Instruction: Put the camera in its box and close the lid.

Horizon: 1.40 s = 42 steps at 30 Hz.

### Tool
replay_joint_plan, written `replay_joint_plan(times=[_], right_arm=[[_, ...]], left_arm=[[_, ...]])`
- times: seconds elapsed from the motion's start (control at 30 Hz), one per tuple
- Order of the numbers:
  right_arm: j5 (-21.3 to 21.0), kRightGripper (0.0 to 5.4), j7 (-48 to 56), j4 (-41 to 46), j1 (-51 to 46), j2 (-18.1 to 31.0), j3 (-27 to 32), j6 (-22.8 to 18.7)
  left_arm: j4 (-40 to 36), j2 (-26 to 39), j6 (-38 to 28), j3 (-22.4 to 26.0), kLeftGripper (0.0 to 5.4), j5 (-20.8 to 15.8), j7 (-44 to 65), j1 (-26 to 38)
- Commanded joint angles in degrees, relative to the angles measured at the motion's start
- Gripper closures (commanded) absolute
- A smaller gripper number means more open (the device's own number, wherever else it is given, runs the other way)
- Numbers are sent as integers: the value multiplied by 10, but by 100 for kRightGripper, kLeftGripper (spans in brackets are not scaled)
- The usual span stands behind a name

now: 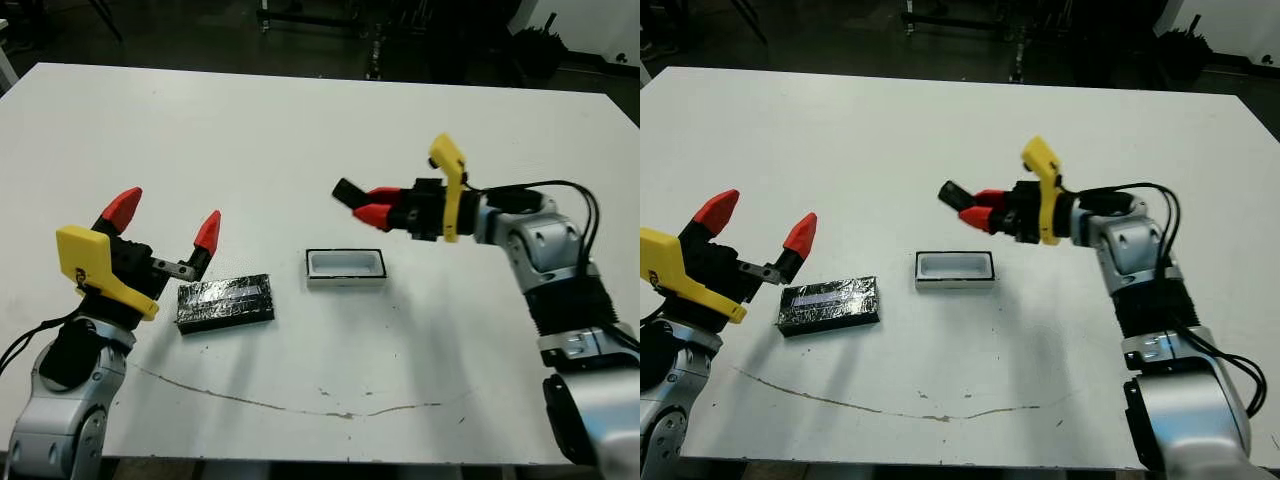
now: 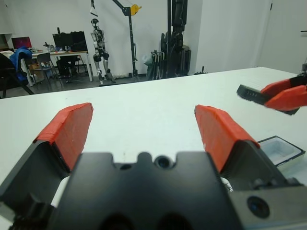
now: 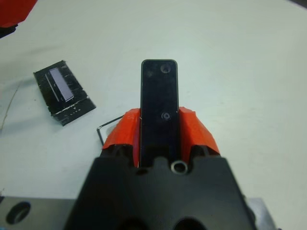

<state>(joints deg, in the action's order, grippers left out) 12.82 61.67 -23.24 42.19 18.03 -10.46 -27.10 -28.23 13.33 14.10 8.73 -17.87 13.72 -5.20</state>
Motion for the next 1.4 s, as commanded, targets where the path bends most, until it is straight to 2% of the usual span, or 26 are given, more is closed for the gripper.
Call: replay_joint_plan(times=[0.03,0.1,0.2,0.33,0.57,0.73,0.87,1.0,1.4], right_arm=[[-11,373,-8,-8,13,-9,-14,-6],[-15,373,-13,-10,14,-16,-21,-7],[-21,373,-9,-19,14,-24,-29,16],[-21,373,5,-38,17,-34,-34,28],[-34,373,12,-37,9,-26,-41,47],[-43,373,12,-28,0,-15,-48,45],[-49,373,15,-21,-3,-7,-55,28],[-54,373,23,-23,-8,-1,-60,35],[-59,373,54,-73,-22,4,-63,99]], left_arm=[[-1,0,5,-2,0,0,0,-8],[-1,0,6,-1,0,-6,3,-8],[-3,1,7,-1,0,-3,-1,-10],[-6,1,7,-2,0,1,-4,-12],[-8,1,5,-3,0,3,-3,-16],[-7,1,7,-2,0,-2,-2,-14],[-6,3,6,0,0,-2,0,-14],[-10,4,10,-1,0,3,-4,-14],[-9,4,9,0,0,-2,-1,-14]])
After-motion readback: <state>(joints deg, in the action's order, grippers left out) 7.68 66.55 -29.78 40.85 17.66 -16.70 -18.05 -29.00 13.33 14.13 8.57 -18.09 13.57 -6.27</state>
